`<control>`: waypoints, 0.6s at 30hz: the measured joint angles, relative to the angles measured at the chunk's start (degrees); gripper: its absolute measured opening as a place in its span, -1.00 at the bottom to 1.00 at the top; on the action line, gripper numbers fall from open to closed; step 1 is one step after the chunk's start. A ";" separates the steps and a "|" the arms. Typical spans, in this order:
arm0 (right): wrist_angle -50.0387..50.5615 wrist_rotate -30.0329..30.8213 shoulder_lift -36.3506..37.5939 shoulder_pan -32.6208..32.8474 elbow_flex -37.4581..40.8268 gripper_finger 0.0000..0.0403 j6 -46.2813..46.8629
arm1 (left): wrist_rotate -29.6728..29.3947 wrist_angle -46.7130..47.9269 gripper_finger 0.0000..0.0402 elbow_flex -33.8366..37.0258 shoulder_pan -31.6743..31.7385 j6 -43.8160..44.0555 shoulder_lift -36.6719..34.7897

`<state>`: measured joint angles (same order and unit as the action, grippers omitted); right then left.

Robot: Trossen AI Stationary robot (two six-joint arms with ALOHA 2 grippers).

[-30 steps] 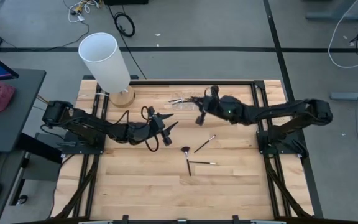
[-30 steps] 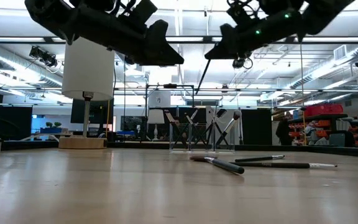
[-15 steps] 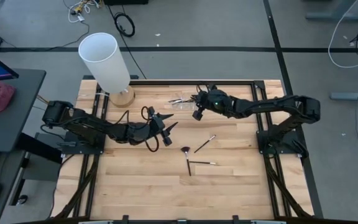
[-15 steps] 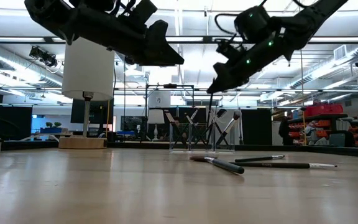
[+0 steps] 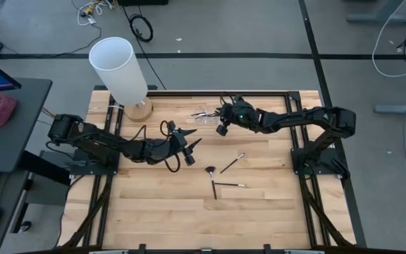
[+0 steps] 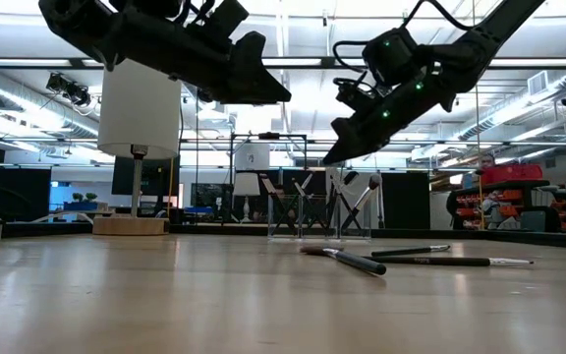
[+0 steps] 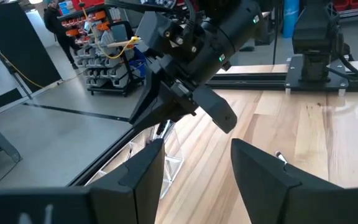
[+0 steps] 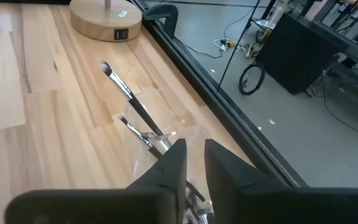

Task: Pick & Place Makeup Supplies
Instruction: Put the makeup brush into the transparent organizer

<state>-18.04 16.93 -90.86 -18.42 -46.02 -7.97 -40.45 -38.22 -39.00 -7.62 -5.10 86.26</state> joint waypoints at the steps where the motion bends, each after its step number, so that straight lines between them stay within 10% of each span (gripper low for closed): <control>1: -0.02 0.00 -0.12 0.03 0.00 -0.68 0.00 | -0.02 0.00 -0.05 0.00 0.00 0.00 0.00; 18: -1.02 0.07 1.20 11.35 0.00 -0.57 -9.21 | 0.00 -0.02 -0.05 0.02 0.00 0.02 0.02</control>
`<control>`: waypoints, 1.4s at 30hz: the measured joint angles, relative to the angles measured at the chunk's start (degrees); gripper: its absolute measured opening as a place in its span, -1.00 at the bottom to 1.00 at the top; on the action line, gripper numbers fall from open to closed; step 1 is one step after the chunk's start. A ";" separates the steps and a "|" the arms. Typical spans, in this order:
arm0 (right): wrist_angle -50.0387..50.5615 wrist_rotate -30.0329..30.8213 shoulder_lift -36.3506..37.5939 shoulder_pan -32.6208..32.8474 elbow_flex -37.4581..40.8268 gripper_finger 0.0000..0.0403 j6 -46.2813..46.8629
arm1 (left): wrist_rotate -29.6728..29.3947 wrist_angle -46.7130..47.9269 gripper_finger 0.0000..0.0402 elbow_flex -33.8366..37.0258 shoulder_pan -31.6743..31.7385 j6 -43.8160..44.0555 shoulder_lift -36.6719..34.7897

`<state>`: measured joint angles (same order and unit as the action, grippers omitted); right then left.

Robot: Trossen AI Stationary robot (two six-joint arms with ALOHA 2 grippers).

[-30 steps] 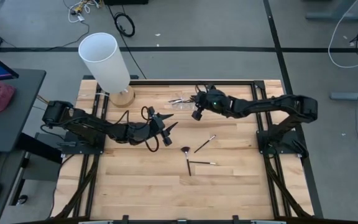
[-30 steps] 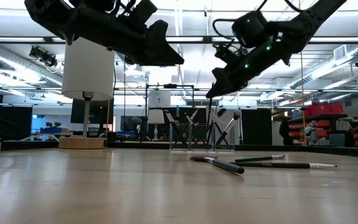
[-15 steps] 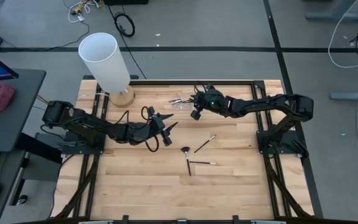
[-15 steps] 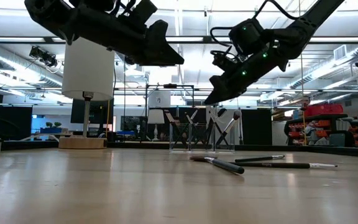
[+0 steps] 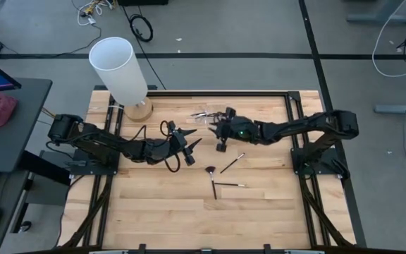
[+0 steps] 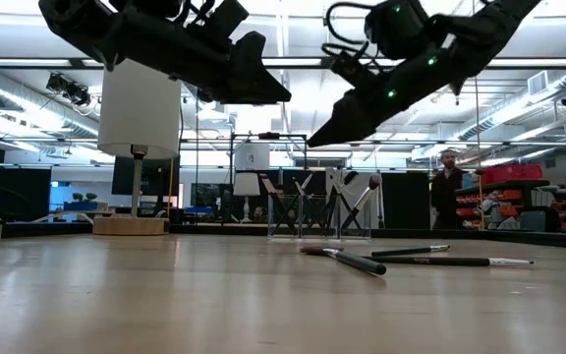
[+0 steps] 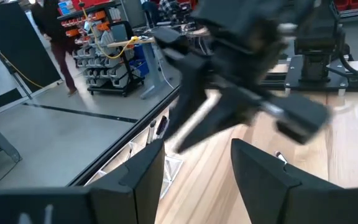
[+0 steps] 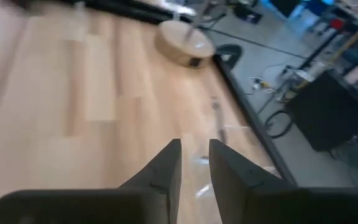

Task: Pick & Place Makeup Supplies
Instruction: Put the makeup brush into the transparent organizer

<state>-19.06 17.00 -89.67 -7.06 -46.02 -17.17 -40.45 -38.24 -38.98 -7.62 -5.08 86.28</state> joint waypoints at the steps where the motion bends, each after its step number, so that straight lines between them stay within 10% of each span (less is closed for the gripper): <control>1: 1.50 0.01 0.64 0.84 0.00 -0.57 -0.06 | 0.00 0.00 -0.05 0.00 0.00 0.00 0.00; 18: 24.54 -0.17 5.68 17.22 1.95 -0.11 12.25 | 0.02 0.09 -0.05 0.00 0.00 -0.02 0.02; 42: 29.13 -1.47 10.93 19.51 11.32 -0.25 12.11 | 0.02 0.07 -0.05 0.02 0.04 -0.02 0.04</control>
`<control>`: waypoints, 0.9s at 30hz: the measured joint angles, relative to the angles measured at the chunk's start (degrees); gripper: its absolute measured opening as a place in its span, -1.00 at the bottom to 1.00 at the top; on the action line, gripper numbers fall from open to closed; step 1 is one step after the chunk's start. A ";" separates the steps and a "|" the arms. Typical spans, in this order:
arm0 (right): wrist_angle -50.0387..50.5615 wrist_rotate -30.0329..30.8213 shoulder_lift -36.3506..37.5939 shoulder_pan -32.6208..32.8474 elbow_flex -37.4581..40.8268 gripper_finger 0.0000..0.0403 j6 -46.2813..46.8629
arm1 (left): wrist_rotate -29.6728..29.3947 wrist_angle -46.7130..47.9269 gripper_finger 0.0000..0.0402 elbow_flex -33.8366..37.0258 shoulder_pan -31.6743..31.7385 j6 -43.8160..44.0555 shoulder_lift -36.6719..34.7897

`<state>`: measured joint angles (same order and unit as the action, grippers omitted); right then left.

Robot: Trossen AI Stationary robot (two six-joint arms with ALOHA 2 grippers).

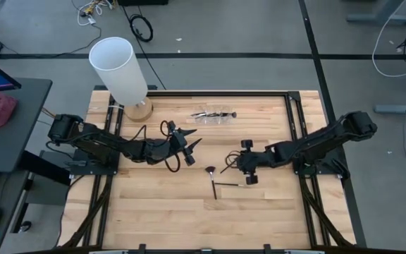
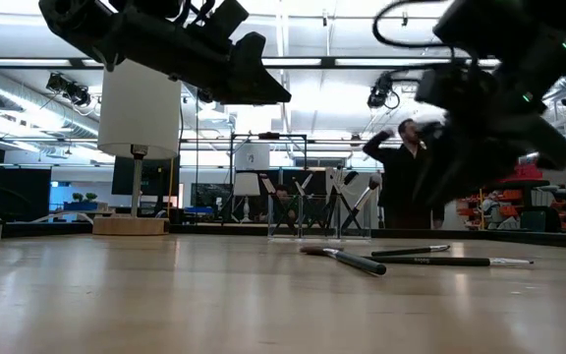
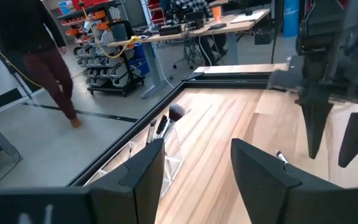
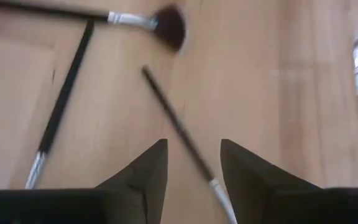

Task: Pick & Place Makeup Supplies
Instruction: Put the makeup brush into the transparent organizer

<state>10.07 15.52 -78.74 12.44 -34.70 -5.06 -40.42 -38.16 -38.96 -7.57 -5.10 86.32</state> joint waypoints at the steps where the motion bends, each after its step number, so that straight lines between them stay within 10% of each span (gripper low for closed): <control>1: -1.03 -0.06 0.21 0.26 1.16 -0.25 -0.33 | 0.00 -0.01 -0.05 0.00 0.00 0.00 0.00; 8: -15.75 -0.86 3.70 0.03 7.72 -0.25 -8.57 | 0.02 -1.25 -0.05 0.00 0.13 -0.07 0.00; 17: -42.88 -16.03 3.09 -7.41 21.49 -0.25 -11.05 | 0.21 -0.98 -0.05 0.00 0.33 1.99 -0.02; 27: -43.76 -22.27 -1.13 -14.72 22.54 -0.25 -13.03 | 9.35 -0.97 -0.05 0.00 1.87 5.99 -0.02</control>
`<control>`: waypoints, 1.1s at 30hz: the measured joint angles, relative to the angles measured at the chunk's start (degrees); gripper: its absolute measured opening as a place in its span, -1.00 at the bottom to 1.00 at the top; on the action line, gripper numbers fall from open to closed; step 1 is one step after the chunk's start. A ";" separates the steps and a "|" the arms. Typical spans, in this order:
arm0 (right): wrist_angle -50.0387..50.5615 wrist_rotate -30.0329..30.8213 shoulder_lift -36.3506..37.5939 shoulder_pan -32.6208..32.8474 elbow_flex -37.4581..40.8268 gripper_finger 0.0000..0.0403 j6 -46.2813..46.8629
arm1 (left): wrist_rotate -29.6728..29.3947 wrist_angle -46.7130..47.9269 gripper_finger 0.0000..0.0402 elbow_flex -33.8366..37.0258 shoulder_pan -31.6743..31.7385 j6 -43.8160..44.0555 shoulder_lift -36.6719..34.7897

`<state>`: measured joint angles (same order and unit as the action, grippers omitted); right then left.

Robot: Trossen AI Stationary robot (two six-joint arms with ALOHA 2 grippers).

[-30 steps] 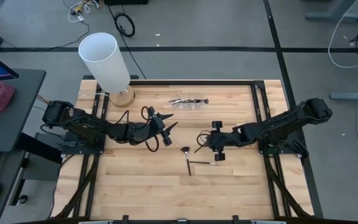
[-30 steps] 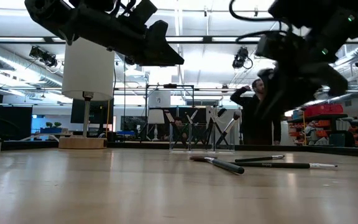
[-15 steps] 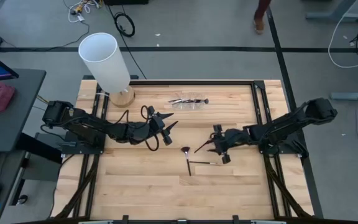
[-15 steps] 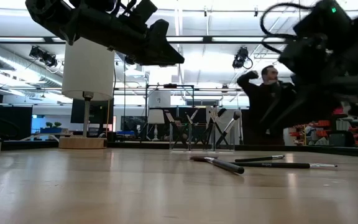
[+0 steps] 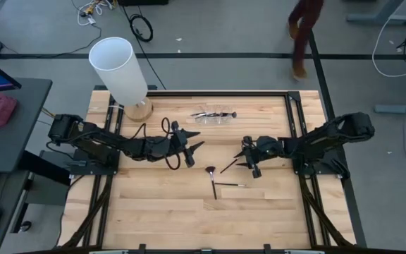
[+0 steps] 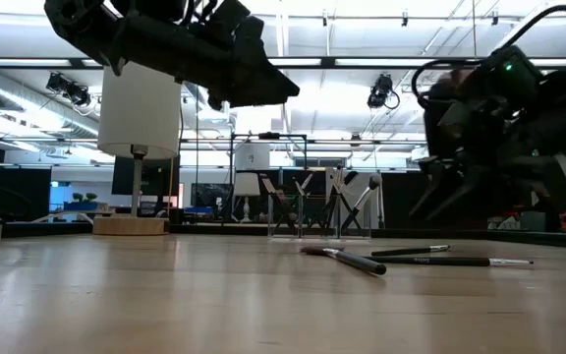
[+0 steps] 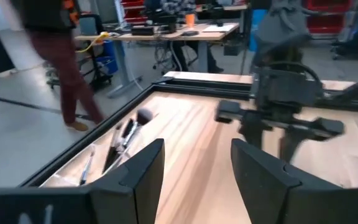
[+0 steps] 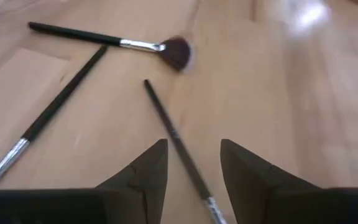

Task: Pick & Place Makeup Supplies
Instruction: Put the makeup brush into the transparent organizer

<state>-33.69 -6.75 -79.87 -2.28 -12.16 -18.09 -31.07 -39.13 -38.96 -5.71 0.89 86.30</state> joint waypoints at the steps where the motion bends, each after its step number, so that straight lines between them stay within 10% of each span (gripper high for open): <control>1: -0.39 -0.83 -0.81 -0.49 0.00 -0.25 -0.04 | -0.04 0.18 -0.05 0.00 0.24 0.23 0.00; 13: -7.28 -5.04 -13.15 -7.17 -0.12 -0.25 -3.37 | 0.20 0.43 -0.05 0.00 1.03 0.45 0.00; 25: -11.06 -13.45 -18.01 -10.06 -0.20 -0.93 -9.29 | 16.96 1.37 -0.05 0.00 1.00 6.44 0.00; 33: -13.36 -12.75 -17.22 -9.70 -0.08 -0.94 -5.23 | 23.55 2.03 -0.05 0.00 0.97 6.09 0.00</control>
<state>-47.05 -19.49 -97.10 -11.98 -12.25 -23.31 -7.53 -37.10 -38.96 -4.73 6.98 86.30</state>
